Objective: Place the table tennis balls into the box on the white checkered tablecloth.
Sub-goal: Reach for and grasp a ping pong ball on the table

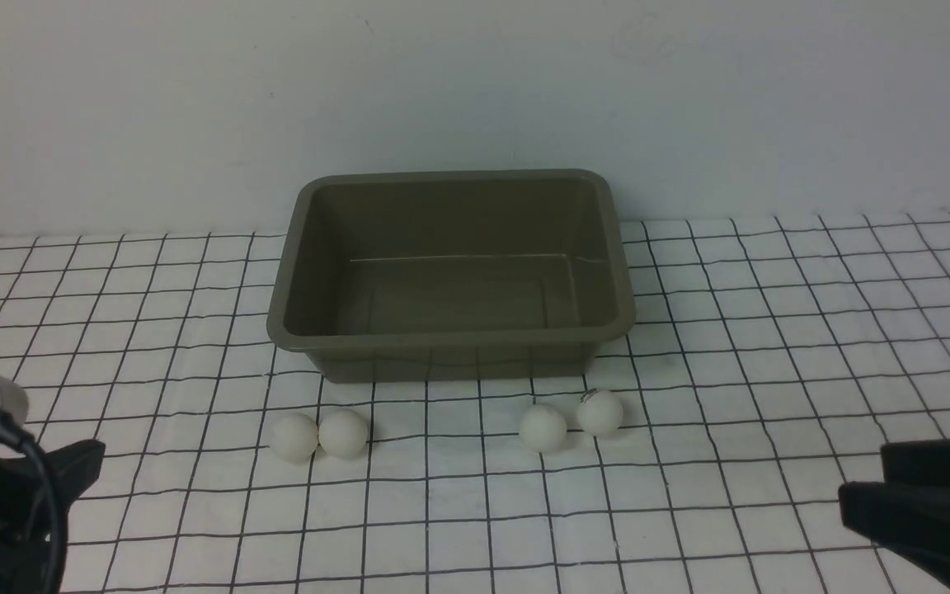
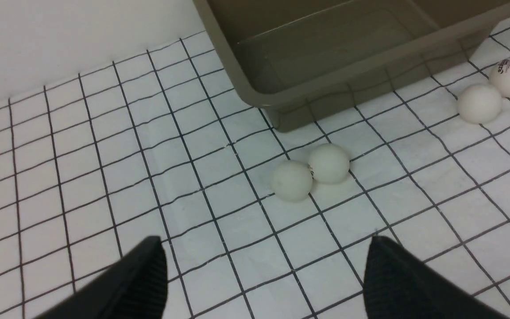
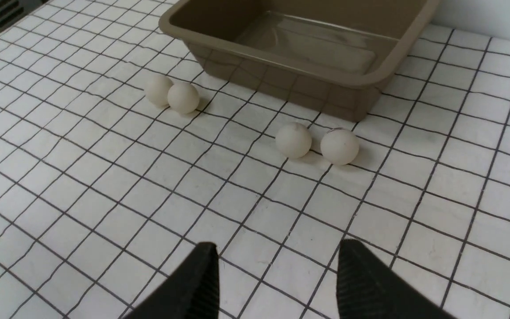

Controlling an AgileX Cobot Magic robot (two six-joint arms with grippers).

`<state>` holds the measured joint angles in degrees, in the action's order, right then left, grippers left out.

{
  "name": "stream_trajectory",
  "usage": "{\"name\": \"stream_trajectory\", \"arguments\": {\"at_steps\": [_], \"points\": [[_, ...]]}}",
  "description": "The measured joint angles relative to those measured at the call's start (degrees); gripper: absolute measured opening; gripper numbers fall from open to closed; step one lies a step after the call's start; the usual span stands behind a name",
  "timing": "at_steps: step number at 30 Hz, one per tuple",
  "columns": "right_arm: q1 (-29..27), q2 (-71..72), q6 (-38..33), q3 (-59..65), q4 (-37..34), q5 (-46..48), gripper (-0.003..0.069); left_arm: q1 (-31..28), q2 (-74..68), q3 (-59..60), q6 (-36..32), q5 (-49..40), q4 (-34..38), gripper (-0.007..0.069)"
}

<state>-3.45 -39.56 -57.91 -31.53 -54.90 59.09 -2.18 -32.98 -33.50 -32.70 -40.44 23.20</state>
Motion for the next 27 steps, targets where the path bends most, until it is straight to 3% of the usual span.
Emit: {"name": "stream_trajectory", "arguments": {"at_steps": [8,13,18,24,27], "points": [[0.7,-19.2,-11.7,-2.0,-7.9,-5.5,0.0335,0.0,-4.4,-0.4,-2.2,1.9,1.6,0.0534],[3.4,-28.0,-12.9,-6.5,-8.2,-7.7,0.0335,0.0,-4.4,-0.4,-2.3,2.2,2.6,0.0534],[8.3,-37.5,-10.7,-13.8,-6.4,-9.4,0.0335,0.0,-4.4,-0.5,-2.3,3.6,3.6,0.0534],[17.8,-51.1,2.5,-28.9,8.7,-12.6,0.0335,0.0,-4.4,-0.5,-3.0,4.5,3.6,0.0534],[19.7,-55.8,9.0,-32.9,14.9,-13.4,0.0335,0.0,-4.4,-0.5,-3.2,4.6,3.6,0.0534]]}}
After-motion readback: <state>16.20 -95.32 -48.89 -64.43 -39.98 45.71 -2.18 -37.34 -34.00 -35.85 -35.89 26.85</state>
